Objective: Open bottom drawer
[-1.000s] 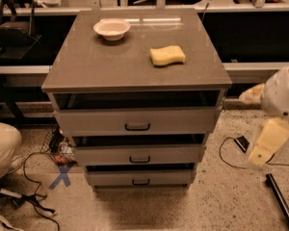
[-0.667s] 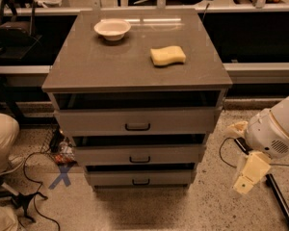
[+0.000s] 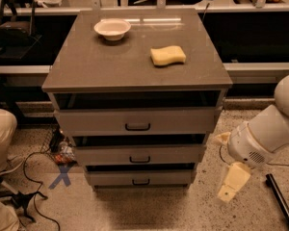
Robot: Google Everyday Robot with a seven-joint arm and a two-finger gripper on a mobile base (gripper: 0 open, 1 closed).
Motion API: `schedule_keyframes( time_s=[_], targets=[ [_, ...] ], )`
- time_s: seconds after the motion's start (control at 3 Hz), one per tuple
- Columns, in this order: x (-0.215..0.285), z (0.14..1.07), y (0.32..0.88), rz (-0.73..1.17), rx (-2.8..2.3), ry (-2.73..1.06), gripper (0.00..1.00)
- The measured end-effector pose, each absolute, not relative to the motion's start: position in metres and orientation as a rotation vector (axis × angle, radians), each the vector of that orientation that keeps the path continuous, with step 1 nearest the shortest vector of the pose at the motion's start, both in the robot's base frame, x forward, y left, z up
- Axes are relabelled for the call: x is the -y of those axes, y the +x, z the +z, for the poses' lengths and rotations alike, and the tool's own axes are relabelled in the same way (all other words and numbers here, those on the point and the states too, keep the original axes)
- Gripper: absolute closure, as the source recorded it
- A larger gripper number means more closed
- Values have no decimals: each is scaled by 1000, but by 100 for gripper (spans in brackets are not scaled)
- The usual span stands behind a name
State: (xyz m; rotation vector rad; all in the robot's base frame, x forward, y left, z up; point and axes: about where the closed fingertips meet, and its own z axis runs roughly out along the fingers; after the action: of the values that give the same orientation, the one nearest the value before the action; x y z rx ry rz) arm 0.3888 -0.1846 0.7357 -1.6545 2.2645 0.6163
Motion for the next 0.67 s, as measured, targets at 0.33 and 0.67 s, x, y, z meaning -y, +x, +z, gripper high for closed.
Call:
schedule_keyframes(
  time_s=[0.33,0.67],
  targets=[
    [158,677,387,694,-2176,-1662,0],
    [111,610,381,731,-2028,-1677,0]
  ],
)
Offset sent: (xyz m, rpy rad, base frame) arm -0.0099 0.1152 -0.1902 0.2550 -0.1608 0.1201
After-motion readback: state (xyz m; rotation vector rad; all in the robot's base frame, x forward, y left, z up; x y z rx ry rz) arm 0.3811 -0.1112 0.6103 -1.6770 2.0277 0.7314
